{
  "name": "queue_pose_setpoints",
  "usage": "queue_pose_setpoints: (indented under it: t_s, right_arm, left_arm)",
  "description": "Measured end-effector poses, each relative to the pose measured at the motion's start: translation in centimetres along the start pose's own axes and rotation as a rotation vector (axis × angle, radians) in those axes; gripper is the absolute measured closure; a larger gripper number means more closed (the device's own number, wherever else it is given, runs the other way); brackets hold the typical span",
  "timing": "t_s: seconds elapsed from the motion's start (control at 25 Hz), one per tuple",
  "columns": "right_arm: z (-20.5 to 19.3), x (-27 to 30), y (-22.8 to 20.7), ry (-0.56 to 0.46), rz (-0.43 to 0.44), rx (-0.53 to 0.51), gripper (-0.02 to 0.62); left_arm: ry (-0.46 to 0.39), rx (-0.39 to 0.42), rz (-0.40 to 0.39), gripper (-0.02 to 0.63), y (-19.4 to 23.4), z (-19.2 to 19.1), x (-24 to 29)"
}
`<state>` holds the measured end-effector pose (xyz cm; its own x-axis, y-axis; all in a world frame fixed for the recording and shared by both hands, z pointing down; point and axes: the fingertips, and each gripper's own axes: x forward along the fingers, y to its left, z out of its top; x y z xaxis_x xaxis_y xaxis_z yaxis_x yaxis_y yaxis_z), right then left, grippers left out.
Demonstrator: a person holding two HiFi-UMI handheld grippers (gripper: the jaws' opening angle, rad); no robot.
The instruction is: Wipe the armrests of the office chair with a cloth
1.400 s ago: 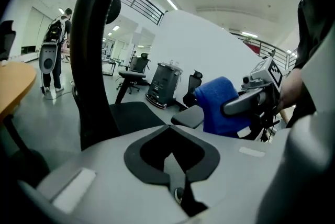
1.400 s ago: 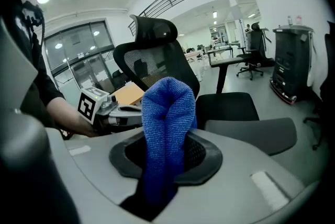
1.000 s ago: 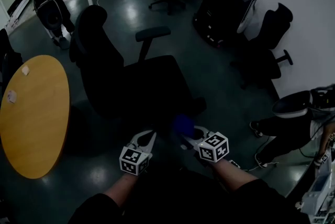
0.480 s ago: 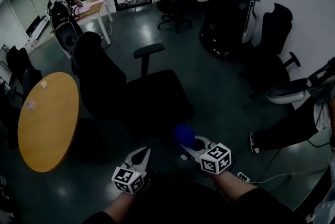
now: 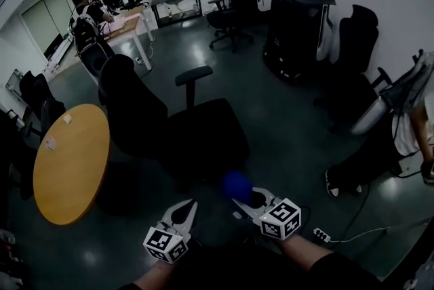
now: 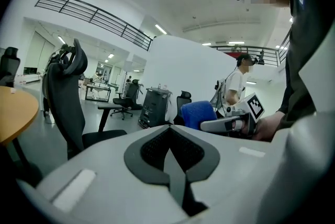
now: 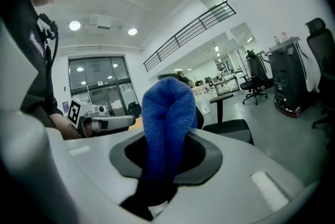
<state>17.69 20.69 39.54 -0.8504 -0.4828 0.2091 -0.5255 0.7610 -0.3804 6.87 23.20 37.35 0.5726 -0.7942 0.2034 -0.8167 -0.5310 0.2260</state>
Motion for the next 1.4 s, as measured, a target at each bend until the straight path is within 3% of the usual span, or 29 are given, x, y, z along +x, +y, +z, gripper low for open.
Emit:
queue_pose_setpoints:
  t_s: [0.36, 0.76, 1.0, 1.4]
  right_arm:
    - [3.0, 1.5, 5.7, -0.108, -0.086, -0.100, 0.483]
    - [2.8, 5.4, 12.1, -0.111, -0.056, -0.151, 0.483]
    - [1.9, 5.4, 13.5, -0.112, -0.073, -0.172, 0.483]
    - [1.7, 5.5, 13.7, -0.101, -0.060, -0.196, 0.483]
  left_arm:
    - [-0.057, 0.066, -0.136, 0.589, -0.4, 3.5, -3.6]
    - [-0.096, 0.108, -0.167, 0.590, 1.9, 5.3, -8.6]
    - [-0.095, 0.131, -0.233, 0.589, 1.0, 4.2, -9.3]
    - [-0.086, 0.160, -0.241, 0.589, 0.1, 3.8, -9.5]
